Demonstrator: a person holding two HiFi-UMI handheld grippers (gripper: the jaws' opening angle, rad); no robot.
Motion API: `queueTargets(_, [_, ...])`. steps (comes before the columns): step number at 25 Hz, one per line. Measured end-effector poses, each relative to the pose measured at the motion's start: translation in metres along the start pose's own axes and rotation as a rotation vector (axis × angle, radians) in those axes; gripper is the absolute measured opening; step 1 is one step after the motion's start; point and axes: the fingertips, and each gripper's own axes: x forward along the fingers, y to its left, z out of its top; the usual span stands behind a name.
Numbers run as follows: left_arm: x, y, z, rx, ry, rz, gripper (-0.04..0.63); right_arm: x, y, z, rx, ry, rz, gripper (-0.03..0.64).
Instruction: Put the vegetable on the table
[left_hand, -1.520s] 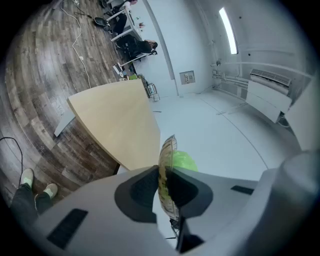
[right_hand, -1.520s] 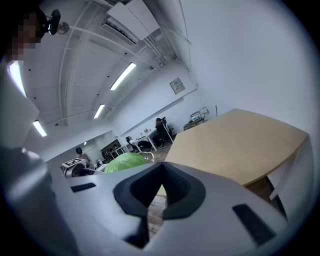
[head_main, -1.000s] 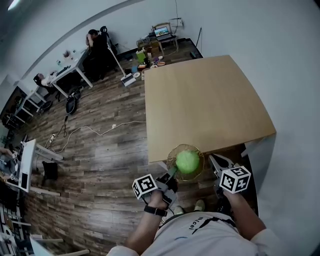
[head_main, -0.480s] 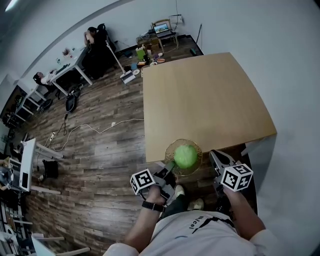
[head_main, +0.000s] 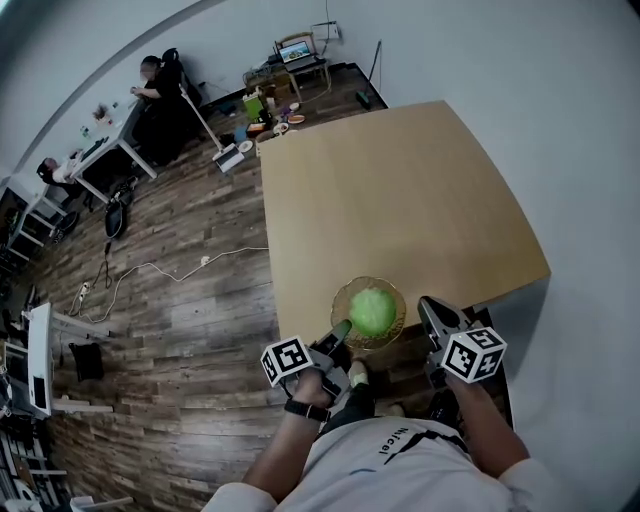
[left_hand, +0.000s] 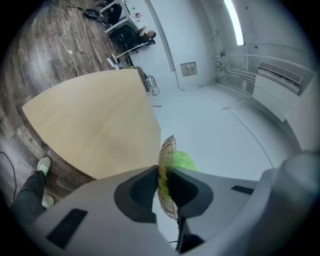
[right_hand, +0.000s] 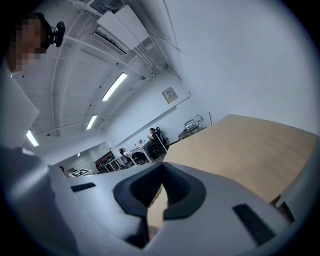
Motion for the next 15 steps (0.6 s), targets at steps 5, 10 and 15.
queueTargets(5, [0.035, 0.011, 0.05, 0.024, 0.06, 0.007, 0.055, 0.052, -0.011, 0.018, 0.003, -0.011, -0.051, 0.014])
queueTargets(10, [0.073, 0.028, 0.087, 0.063, 0.121, 0.015, 0.055, 0.088, -0.03, 0.027, 0.022, -0.015, -0.108, 0.014])
queueTargets(15, [0.1, 0.046, 0.107, 0.058, 0.164, 0.007, 0.057, 0.11, -0.039, 0.029, 0.026, -0.004, -0.146, 0.014])
